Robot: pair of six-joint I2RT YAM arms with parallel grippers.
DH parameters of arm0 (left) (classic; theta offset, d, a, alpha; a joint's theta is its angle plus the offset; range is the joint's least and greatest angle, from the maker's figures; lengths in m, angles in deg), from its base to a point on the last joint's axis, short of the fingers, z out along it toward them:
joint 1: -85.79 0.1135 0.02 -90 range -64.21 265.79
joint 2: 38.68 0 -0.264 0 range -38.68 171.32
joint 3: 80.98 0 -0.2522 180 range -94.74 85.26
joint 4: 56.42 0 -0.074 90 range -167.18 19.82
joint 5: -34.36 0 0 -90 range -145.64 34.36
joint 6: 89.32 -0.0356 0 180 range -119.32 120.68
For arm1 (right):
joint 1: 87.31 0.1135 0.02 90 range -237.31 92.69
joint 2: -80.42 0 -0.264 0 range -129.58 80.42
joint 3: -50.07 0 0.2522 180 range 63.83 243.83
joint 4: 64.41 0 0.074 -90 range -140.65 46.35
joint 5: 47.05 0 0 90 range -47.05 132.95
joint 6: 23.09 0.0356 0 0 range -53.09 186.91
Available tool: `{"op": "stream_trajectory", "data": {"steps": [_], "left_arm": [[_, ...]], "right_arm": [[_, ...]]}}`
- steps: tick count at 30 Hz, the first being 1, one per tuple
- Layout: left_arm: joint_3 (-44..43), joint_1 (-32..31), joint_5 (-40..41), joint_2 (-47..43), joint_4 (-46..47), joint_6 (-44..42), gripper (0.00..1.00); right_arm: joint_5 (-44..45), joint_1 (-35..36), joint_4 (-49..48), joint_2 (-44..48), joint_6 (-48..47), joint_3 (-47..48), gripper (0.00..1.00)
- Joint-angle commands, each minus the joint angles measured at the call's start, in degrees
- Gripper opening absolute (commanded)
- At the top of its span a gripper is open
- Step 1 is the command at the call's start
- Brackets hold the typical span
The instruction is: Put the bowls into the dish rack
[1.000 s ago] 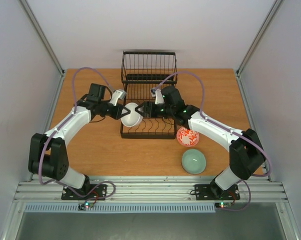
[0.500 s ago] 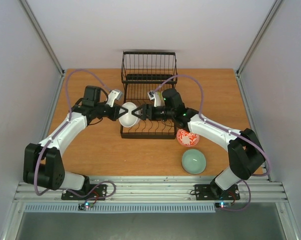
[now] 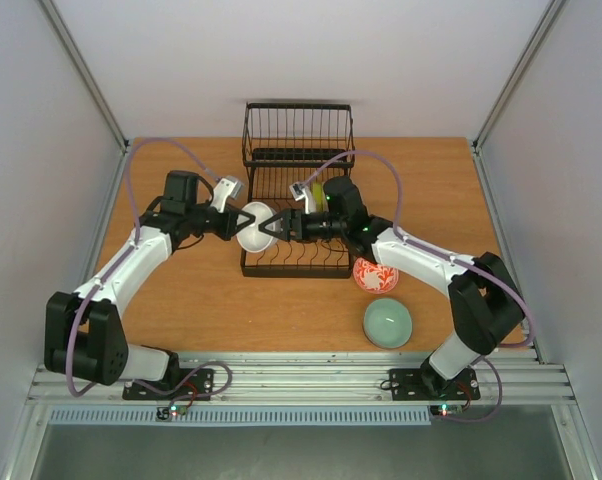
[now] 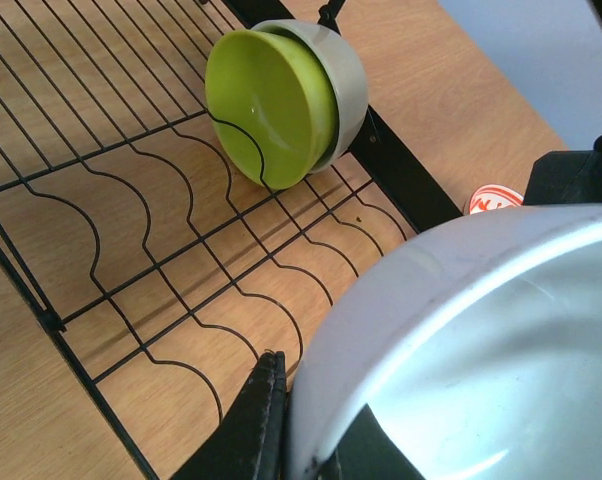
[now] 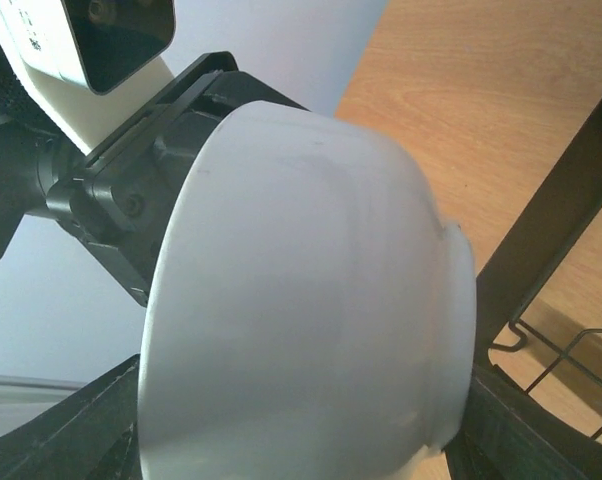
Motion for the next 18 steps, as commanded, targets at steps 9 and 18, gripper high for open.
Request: {"op": "stream_trajectory", "data": {"steps": [9, 18], "left_arm": [[-0.69, 0.30, -4.38, 1.12, 3.06, 0.43, 0.01], [-0.93, 0.30, -3.76, 0.73, 2.10, -0.35, 0.62]], "right_arm": [[-8.12, 0.00, -8.19, -3.46, 4.98, 0.85, 0.32], [-0.16, 0.06, 1.10, -1.13, -0.32, 2.46, 0.01]]}}
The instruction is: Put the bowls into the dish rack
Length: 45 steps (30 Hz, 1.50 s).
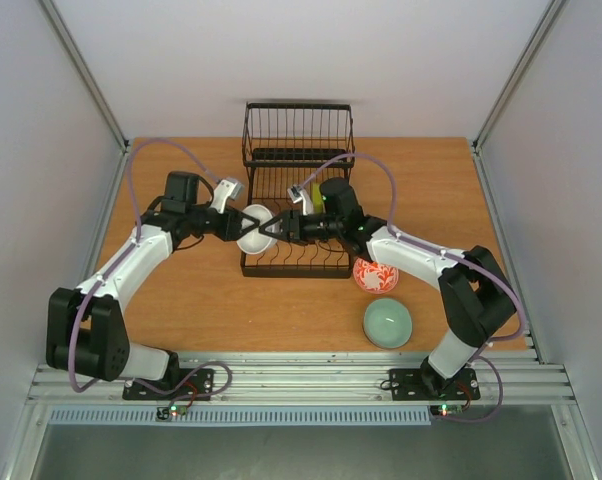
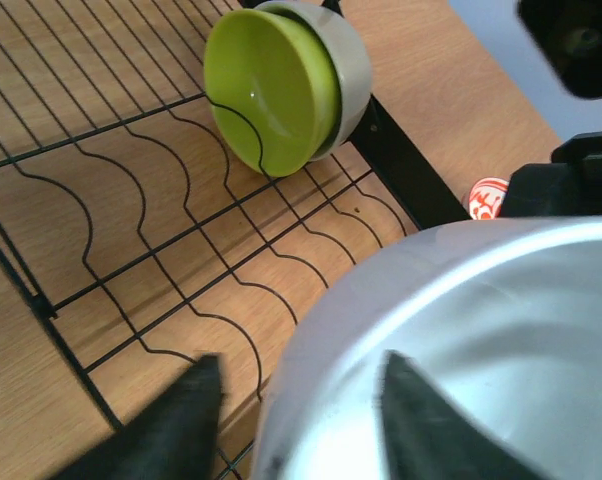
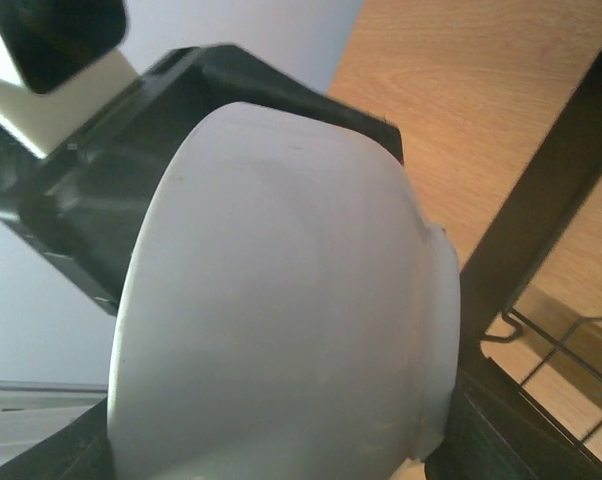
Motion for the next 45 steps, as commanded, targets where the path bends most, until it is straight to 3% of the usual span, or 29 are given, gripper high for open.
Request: {"op": "stream_trajectory", "data": {"steps": [1, 3, 12, 20, 34, 45], "left_arm": [[-0.89, -0.09, -2.66, -0.84, 3.12, -0.38, 0.77], [-0.63, -0.08, -1.92, -1.37, 3.43, -0.34, 0.99], [0.23, -0.09, 3.15, -3.81, 4.41, -0.14, 0.99], [0.01, -0.09, 4.05, -3.12, 4.49, 0.32, 0.99], [-0.35, -0.09, 3.80, -2.42, 3.90, 0.32, 0.99], [-0.86, -0.09, 3.05, -1.07, 3.65, 0.27, 0.99]], "right_arm": [[4.05, 0.47, 6.09, 3.12, -4.07, 2.65, 0.01], [7.96, 0.45, 11.72, 3.81, -6.85, 3.79, 0.01], [32.84, 0.81, 31.07, 2.88, -15.71, 12.65, 0.01], [54.23, 4.92, 42.97, -6.48, -22.14, 27.13, 0.01], [68.74, 6.45, 51.64, -24.49, -26.54, 44.85, 0.01], [70.63, 6.43, 52.92, -30.52, -27.14, 49.81, 0.01]]}}
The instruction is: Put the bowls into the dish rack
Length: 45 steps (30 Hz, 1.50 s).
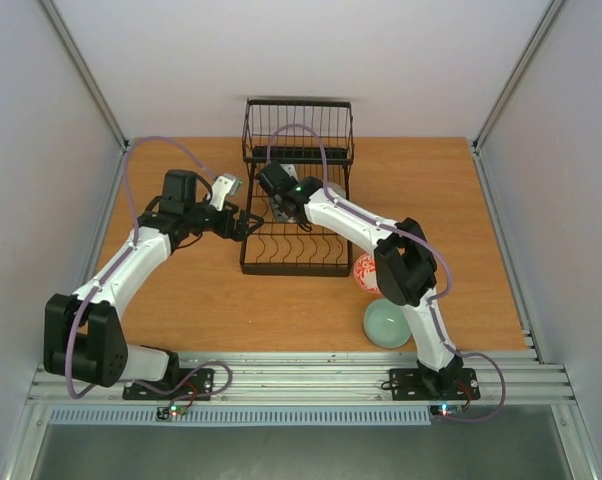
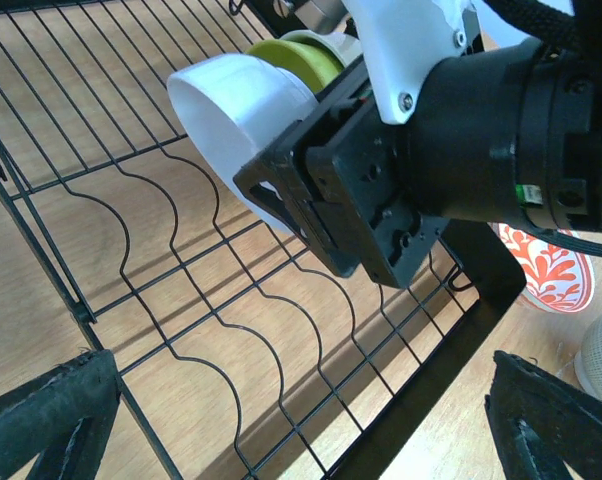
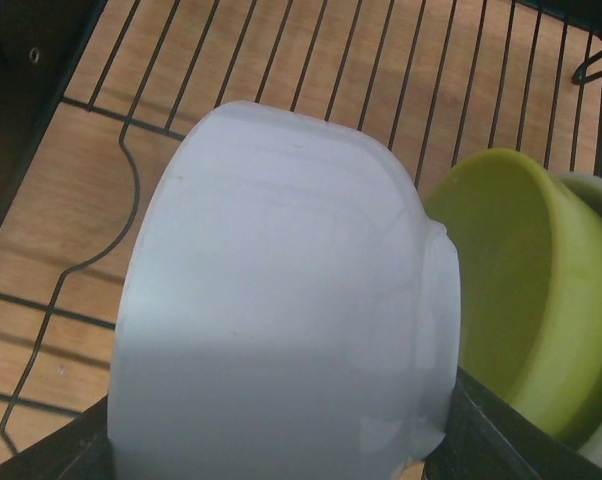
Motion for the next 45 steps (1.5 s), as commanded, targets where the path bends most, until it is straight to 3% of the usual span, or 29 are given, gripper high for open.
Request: {"op": "stream_trajectory", "data": {"steps": [1, 21, 23, 26, 28, 31, 33, 38, 40, 45], "left_arm": [[-0.86, 0.11, -0.84, 0.85, 1.77, 0.17, 0.99], [-1.06, 0.06, -1.31, 1.78, 1.82, 0.27, 0.99], [-1.06, 0.07, -1.30, 1.68, 1.75, 0.27, 0.99], [-1.06, 0.06, -1.31, 1.58, 1.79, 0.21, 0.99], [-1.06, 0.07, -1.43, 1.72, 1.81, 0.27, 0.99], [-1.18, 0.06, -1.81, 2.06, 1.80, 0.19, 0.99], [-1.36, 0.07, -2.24, 2.38, 1.63, 0.19, 0.99], [-1.85, 0.06, -2.45, 2.84, 0.79, -0.15, 0.99], [-1.76, 0.06, -2.45, 2.78, 0.80, -0.17, 0.99], [-1.82, 0.06, -2.38, 2.30, 0.36, -0.30, 0.99]], "right_arm": [[3.05, -0.21, 0.06, -1.91, -0.82, 3.60, 0.01], [5.65, 1.21, -2.79, -7.70, 1.48, 2.56, 0.02], [5.28, 1.21, -3.03, -7.56, 1.56, 2.04, 0.10], [4.95, 1.50, -4.96, -5.56, 0.81, -0.58, 0.45], [5.21, 1.84, -7.65, -3.06, -0.02, -3.56, 0.57], [2.75, 2.17, -11.44, 1.31, -1.74, -8.16, 0.61], [1.20, 2.43, -12.24, 3.68, -2.52, -9.53, 0.75], [0.34, 3.27, -13.13, 7.62, -3.99, -11.72, 0.79], [-0.68, 3.32, -14.43, 8.92, -4.36, -12.90, 0.95], [1.33, 3.61, -15.69, 12.47, -3.40, -16.35, 0.96]]}}
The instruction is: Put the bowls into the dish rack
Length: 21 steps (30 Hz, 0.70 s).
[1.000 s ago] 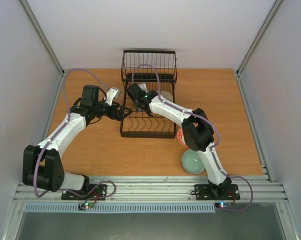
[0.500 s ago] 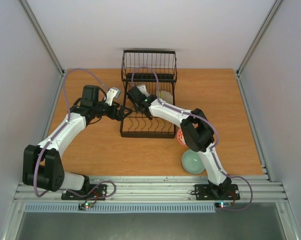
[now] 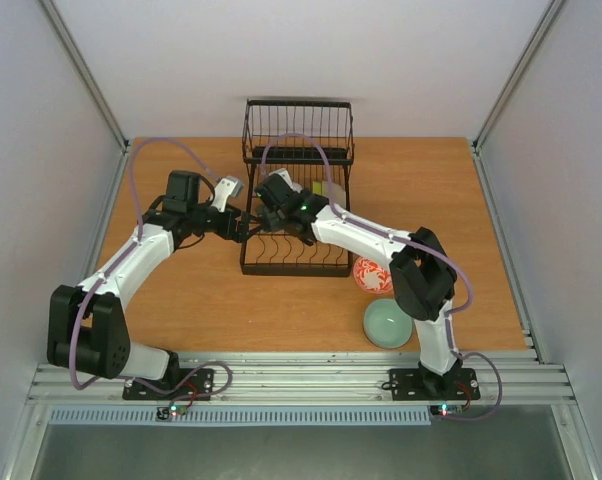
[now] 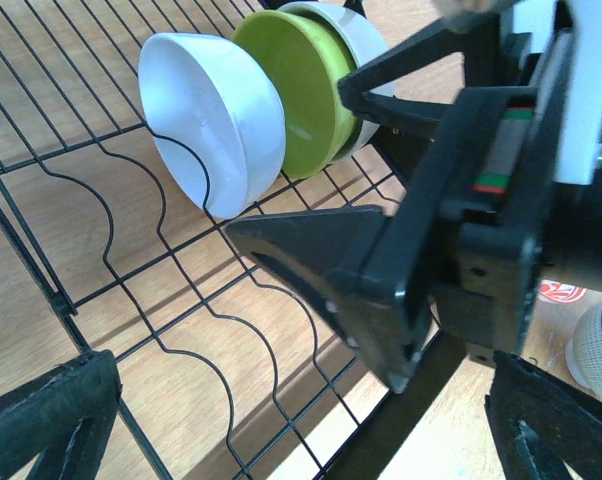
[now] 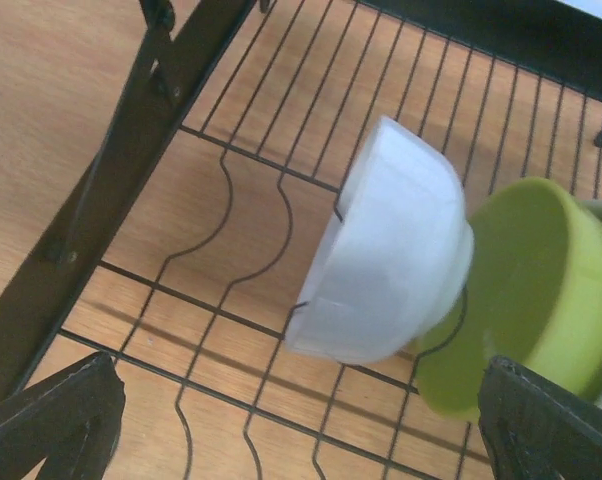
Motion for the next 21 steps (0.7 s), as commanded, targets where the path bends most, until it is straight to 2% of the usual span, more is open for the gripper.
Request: {"op": "stream_trajectory", "data": {"steps": [1, 5, 8, 12, 15, 21], "left_arm": [[-1.80, 0.06, -0.81, -0.33, 0.61, -0.25, 0.99], [-1.55, 0.06, -0.83, -1.04, 0.72, -0.47, 0.99], [-1.54, 0.06, -1.37, -0.77, 0.87, -0.25, 0.99], [-2.34, 0.11, -2.04, 0.33, -0.18, 0.10, 0.99], [-2.39, 0.07, -1.74, -0.27, -0.64, -0.05, 0.99], [-1.77, 0.06, -1.49, -1.18, -0.42, -0.51, 0.99]], "right_arm": [[2.15, 0.44, -2.66, 6.24, 0.99, -5.25, 0.96], [9.59, 0.55, -0.33, 16.75, 6.23, -14.25, 0.95], [14.67, 0.46, 6.53, 21.67, 9.74, -18.10, 0.92], [16.48, 0.05, 14.32, 26.86, 15.83, -23.01, 0.86], [12.08, -3.29, 16.81, 32.42, 20.88, -29.59, 0.83], [-5.00, -17.91, 14.04, 43.34, 23.45, -43.48, 0.80]]}}
